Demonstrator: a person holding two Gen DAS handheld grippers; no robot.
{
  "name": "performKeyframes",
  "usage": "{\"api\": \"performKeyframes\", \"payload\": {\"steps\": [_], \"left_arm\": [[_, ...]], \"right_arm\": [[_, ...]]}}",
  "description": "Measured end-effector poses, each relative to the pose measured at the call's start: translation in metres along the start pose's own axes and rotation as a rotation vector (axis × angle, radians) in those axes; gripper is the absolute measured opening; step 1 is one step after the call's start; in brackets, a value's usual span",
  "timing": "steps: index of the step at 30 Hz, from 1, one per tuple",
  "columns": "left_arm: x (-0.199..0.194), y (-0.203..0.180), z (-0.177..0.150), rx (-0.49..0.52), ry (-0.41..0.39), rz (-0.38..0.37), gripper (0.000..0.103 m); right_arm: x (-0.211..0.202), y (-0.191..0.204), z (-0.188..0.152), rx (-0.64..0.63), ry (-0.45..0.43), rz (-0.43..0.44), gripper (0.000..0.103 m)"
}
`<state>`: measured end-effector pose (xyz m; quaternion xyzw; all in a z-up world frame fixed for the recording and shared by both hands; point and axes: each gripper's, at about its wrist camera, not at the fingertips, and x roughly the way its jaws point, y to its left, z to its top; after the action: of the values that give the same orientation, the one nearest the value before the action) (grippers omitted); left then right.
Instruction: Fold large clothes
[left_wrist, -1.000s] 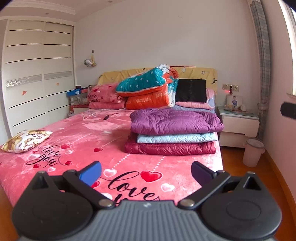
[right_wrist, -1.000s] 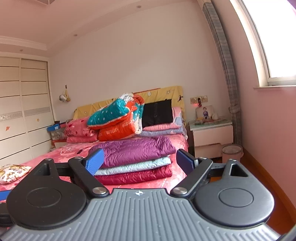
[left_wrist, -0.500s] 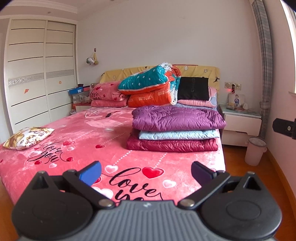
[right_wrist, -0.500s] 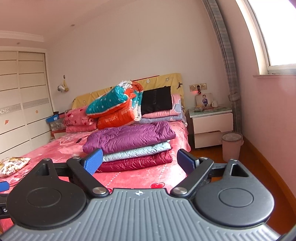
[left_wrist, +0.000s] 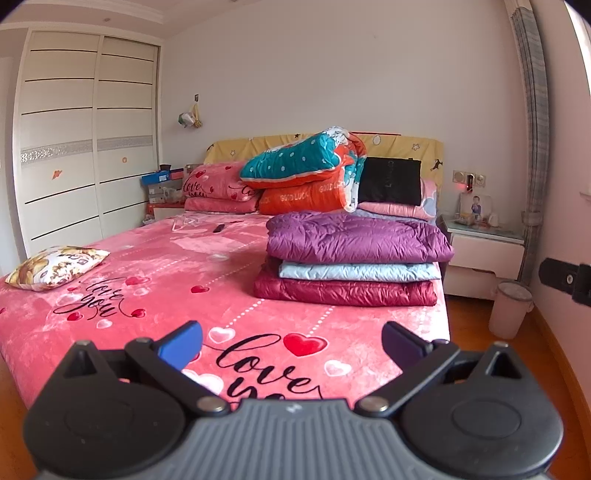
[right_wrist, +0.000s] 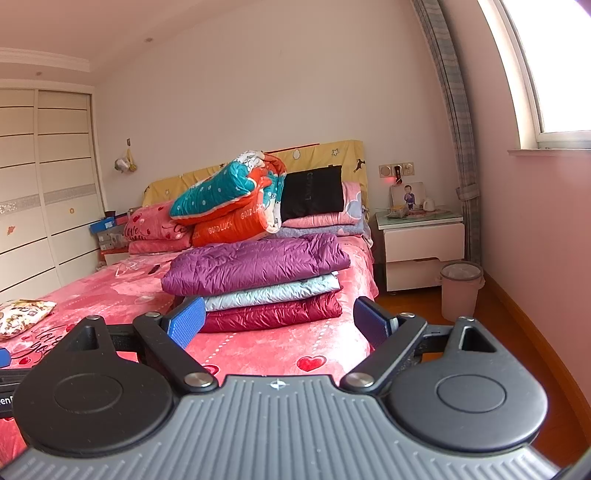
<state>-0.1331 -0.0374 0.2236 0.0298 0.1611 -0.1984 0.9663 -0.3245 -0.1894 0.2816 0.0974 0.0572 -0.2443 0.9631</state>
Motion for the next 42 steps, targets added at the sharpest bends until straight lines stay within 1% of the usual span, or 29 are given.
{"api": "performKeyframes", "payload": {"steps": [42], "left_arm": [[0.016,0.005,-0.013,-0.023,0.032,0.029,0.102]], "right_arm": [[0.024,-0.021,-0.003,-0.032,0.021,0.023,0.103]]}}
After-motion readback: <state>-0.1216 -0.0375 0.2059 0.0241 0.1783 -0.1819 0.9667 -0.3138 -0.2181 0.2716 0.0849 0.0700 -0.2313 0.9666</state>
